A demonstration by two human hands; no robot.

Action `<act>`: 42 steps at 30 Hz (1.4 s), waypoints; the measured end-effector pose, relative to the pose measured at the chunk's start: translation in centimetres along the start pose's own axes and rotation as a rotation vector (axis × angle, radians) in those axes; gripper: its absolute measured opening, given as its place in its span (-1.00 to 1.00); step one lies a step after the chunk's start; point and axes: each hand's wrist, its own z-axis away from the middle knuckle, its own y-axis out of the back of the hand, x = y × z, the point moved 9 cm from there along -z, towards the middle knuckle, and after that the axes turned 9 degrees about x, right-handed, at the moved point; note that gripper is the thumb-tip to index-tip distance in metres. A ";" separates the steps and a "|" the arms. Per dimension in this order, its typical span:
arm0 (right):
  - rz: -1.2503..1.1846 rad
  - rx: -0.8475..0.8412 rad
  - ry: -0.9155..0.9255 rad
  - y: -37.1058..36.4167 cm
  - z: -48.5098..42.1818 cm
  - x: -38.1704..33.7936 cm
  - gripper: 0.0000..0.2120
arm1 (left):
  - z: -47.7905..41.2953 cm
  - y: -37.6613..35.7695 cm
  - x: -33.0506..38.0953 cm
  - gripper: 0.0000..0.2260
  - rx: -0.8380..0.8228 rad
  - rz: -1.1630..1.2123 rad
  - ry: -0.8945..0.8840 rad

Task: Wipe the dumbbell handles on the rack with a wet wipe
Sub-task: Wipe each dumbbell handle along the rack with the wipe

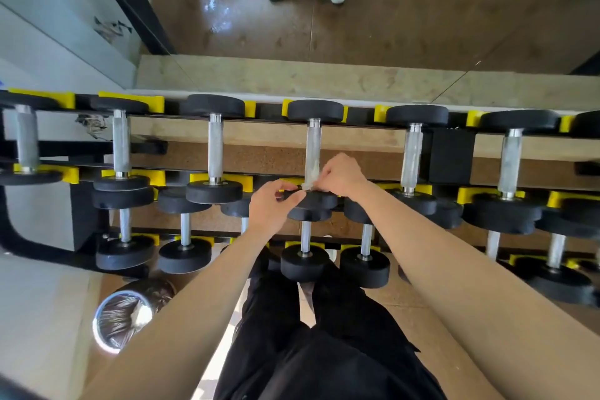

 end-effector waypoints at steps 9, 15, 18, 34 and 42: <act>-0.067 0.120 -0.150 3.4 0.6 7.4 -0.80 | 0.3 0.1 0.0 -0.81 -0.011 0.029 0.052; -0.377 0.234 -0.132 3.0 2.7 4.6 -0.86 | -0.1 -0.3 0.0 -0.80 -0.059 -0.048 0.006; -0.486 0.219 -0.183 2.5 4.6 5.5 -0.72 | 0.4 0.5 0.8 -0.78 0.028 -0.108 -0.053; -0.558 0.518 -0.452 13.7 11.9 19.2 -0.90 | 5.5 -12.0 12.8 -0.72 -0.335 -0.066 -0.272; -1.028 0.374 -0.520 12.5 2.5 22.0 -0.91 | 6.8 -15.9 13.2 -0.71 -0.139 -0.099 -0.060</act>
